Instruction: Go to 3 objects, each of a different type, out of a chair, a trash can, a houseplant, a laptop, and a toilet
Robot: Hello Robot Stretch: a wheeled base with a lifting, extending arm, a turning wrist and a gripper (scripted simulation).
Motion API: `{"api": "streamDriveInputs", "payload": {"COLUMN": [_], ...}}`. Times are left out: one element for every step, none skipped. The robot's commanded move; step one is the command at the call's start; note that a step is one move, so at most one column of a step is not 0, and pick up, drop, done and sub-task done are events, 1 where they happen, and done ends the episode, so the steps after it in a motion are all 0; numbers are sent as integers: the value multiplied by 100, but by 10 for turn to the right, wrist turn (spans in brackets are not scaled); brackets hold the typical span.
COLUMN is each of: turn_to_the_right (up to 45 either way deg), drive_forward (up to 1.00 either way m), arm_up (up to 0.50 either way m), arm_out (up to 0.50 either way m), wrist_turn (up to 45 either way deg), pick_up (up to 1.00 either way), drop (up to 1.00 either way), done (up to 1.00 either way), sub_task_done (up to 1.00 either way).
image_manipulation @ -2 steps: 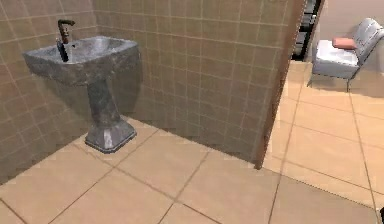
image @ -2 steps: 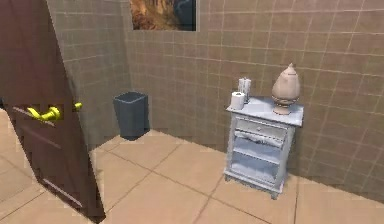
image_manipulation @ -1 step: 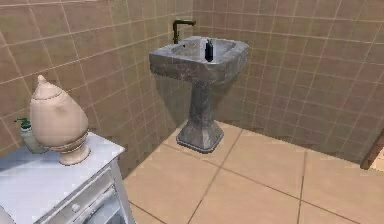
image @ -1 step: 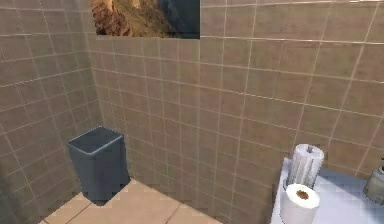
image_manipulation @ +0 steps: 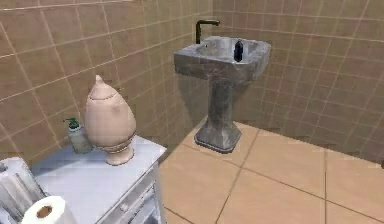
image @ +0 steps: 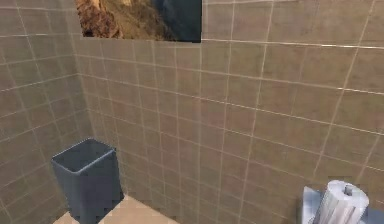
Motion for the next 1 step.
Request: {"api": "streamDriveInputs", "payload": {"turn_to_the_right": [-450], "drive_forward": [0], "arm_up": [0], "arm_out": [0], "wrist_turn": [0], "pick_up": [0], "drop": [0], "done": [0], "sub_task_done": [0]}}
